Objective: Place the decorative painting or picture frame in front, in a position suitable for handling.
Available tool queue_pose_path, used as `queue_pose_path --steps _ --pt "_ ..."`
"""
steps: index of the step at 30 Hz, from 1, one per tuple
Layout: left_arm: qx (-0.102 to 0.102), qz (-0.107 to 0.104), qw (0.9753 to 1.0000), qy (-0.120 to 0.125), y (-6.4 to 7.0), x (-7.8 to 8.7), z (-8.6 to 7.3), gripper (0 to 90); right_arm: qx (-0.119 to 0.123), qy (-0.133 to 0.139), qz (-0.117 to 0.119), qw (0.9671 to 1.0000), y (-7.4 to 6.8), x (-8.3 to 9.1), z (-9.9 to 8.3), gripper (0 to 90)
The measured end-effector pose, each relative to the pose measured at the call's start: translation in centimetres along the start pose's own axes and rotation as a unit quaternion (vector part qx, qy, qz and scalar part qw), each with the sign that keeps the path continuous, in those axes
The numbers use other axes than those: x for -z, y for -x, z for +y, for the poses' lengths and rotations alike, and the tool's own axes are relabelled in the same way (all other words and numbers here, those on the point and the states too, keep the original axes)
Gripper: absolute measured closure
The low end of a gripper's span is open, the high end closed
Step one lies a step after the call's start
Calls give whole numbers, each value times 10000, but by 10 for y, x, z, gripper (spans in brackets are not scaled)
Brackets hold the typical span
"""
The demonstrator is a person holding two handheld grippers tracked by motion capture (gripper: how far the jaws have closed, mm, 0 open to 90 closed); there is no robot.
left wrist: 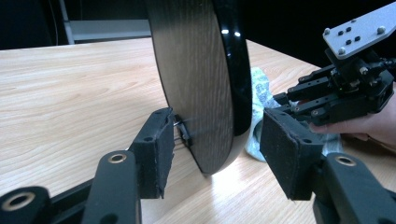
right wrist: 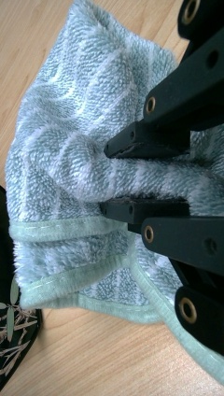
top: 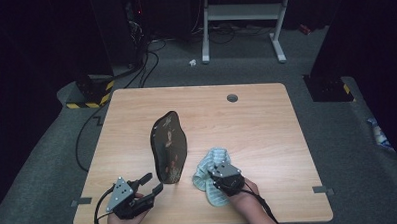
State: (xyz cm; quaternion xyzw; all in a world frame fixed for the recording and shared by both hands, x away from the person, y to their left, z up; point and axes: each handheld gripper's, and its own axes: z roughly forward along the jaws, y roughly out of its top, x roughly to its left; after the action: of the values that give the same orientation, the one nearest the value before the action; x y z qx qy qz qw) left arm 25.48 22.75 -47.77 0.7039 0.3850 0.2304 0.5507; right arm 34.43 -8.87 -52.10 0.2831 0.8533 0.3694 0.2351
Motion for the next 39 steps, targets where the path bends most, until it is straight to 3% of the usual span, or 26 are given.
queue_pose_path --steps 14,23,39 --pt "35 -33 10000 -51 3 -14 3 449 2 6 2 10000 -2 3 -1 712" --pt "13 -77 9999 -96 3 -26 7 462 -48 180 -100 9998 -3 12 -3 719" --pt "-33 -148 9998 -138 -1 -35 7 601 -137 456 -267 9985 -1 26 -5 718"
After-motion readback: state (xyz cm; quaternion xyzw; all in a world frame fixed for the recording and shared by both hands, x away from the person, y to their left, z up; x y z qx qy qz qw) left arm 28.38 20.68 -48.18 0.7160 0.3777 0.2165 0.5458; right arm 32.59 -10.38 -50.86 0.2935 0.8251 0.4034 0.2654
